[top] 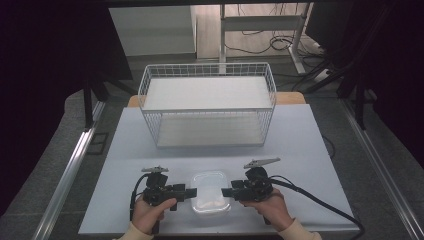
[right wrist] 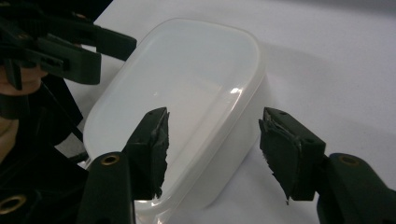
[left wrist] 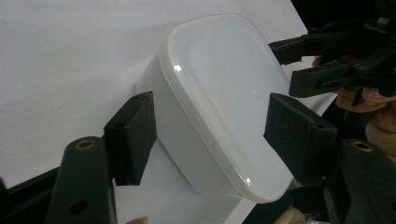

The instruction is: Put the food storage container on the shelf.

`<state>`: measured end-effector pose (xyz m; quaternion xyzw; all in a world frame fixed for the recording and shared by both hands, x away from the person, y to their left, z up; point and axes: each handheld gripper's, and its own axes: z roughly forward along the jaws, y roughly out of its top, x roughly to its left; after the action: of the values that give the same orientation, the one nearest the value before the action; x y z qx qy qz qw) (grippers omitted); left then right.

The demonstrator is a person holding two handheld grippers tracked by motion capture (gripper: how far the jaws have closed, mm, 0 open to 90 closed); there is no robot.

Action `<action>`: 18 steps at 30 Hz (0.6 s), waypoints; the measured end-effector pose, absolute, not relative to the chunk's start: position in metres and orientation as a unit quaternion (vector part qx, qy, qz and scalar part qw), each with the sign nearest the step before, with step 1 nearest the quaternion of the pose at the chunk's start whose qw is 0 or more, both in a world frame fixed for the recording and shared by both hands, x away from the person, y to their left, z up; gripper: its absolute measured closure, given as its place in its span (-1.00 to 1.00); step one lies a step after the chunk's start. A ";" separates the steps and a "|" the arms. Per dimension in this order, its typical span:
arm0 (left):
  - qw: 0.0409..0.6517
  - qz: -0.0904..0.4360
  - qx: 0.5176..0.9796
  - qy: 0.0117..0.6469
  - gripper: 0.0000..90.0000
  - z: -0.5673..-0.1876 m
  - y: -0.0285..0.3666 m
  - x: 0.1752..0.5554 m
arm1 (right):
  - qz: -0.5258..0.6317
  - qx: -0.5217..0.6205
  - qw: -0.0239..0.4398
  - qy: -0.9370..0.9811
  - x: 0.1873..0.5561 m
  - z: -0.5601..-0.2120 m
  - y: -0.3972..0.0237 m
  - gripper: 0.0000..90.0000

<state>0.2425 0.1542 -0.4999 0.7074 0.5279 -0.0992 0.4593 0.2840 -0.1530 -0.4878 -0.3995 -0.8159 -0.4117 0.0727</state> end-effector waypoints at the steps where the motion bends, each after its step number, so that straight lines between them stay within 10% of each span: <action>1: 0.462 -0.104 0.704 0.529 -0.20 -0.501 0.154 0.243 | -0.412 -0.403 0.078 -0.814 0.285 -0.489 -0.153 -0.04; 18: 0.466 -0.123 0.683 0.549 0.34 -0.507 0.153 0.241 | -0.426 -0.448 0.121 -0.777 0.282 -0.492 -0.156 0.39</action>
<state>0.2414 0.1530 -0.5073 0.6826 0.5491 -0.1232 0.4661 0.2818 -0.1556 -0.4917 -0.4478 -0.7769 -0.4258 0.1211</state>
